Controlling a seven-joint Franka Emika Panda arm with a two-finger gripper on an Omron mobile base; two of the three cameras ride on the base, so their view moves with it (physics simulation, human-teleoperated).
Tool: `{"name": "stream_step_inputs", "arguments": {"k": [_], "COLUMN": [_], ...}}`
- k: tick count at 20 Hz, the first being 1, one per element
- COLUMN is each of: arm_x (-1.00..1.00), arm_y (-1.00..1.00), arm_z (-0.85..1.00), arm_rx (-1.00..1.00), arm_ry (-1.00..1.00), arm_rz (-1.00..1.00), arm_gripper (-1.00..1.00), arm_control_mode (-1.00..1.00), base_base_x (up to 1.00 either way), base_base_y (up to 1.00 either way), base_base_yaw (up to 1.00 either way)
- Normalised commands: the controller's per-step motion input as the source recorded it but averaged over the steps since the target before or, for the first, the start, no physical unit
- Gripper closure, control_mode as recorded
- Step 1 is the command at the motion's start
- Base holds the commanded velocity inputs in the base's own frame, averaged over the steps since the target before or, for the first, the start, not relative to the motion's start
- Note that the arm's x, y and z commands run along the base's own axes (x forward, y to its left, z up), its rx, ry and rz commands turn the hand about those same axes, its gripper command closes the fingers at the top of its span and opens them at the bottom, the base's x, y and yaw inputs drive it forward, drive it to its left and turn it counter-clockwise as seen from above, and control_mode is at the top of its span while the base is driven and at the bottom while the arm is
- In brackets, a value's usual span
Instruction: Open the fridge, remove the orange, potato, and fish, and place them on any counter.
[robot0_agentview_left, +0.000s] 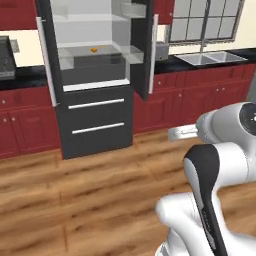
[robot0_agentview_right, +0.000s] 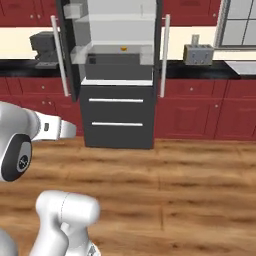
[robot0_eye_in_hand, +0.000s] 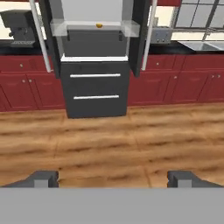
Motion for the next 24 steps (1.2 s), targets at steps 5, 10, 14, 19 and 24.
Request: {"name": "stream_step_inputs", "arguments": {"k": [5,10,14,19,24], "arm_x": [0.00,0.00,0.00,0.00,0.00], "arm_y": [0.00,0.00,0.00,0.00,0.00], "arm_z": [0.00,0.00,0.00,0.00,0.00], "arm_rx": [0.00,0.00,0.00,0.00,0.00], "arm_ry": [0.00,0.00,0.00,0.00,0.00], "arm_rz": [0.00,0.00,0.00,0.00,0.00], "arm_gripper": [-1.00,-1.00,-1.00,-1.00,-1.00], "arm_control_mode": [1.00,1.00,1.00,1.00,1.00], "base_base_x": [1.00,1.00,1.00,1.00,1.00], "base_base_y": [-0.08,-0.01,-0.12,-0.20,-0.27], "base_base_yaw": [0.17,0.09,0.05,0.06,0.14]}}
